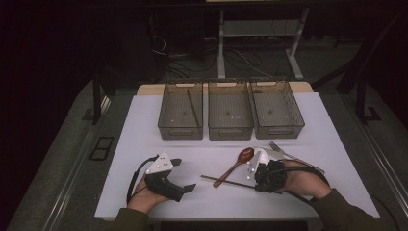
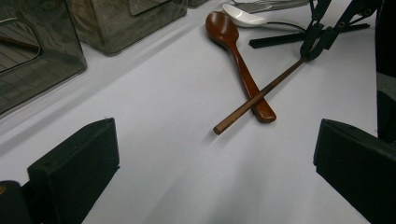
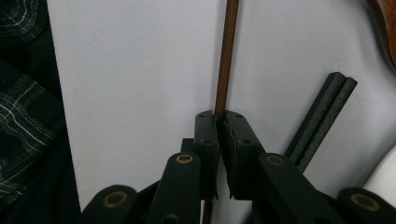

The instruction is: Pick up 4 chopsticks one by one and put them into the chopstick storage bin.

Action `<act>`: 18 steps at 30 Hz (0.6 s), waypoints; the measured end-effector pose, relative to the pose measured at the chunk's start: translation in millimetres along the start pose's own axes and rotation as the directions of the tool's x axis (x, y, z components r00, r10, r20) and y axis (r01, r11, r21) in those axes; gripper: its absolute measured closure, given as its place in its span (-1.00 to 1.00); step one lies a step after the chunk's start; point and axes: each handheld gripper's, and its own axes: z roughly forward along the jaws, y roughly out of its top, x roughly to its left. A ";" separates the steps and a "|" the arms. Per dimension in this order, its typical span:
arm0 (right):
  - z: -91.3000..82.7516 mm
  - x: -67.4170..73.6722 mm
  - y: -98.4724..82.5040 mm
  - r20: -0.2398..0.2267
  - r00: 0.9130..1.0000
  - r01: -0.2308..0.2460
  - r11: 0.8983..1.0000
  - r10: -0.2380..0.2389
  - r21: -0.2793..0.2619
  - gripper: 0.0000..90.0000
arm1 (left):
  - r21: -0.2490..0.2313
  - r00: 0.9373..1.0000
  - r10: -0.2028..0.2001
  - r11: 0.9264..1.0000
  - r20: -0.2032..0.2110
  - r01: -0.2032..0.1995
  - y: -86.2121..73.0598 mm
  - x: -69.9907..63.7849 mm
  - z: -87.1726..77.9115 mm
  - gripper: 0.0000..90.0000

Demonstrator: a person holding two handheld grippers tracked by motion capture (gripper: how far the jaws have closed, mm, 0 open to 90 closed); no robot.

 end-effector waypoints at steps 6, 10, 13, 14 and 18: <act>0.1 0.8 0.8 0.003 1.000 0.000 1.000 0.000 0.006 0.89 | 0.002 1.000 0.002 1.000 0.000 -0.002 0.1 -0.1 -0.1 -1.00; -0.1 0.3 0.8 0.000 1.000 -0.002 1.000 0.002 0.005 0.89 | 0.002 1.000 0.003 1.000 0.000 -0.003 0.2 -0.1 -0.2 -1.00; -1.1 -0.1 0.5 0.008 1.000 0.004 1.000 -0.004 -0.005 0.89 | 0.000 1.000 0.001 1.000 0.000 -0.001 0.1 -0.1 -0.2 -1.00; -2.2 -0.5 0.3 0.008 1.000 0.001 1.000 0.000 -0.011 0.89 | 0.000 1.000 0.001 1.000 0.000 -0.001 0.1 -0.1 -0.2 -1.00; -7.4 -2.1 -1.4 0.015 1.000 -0.012 0.999 0.013 -0.046 0.90 | 0.000 1.000 0.001 1.000 0.000 -0.001 0.1 -0.1 -0.1 -1.00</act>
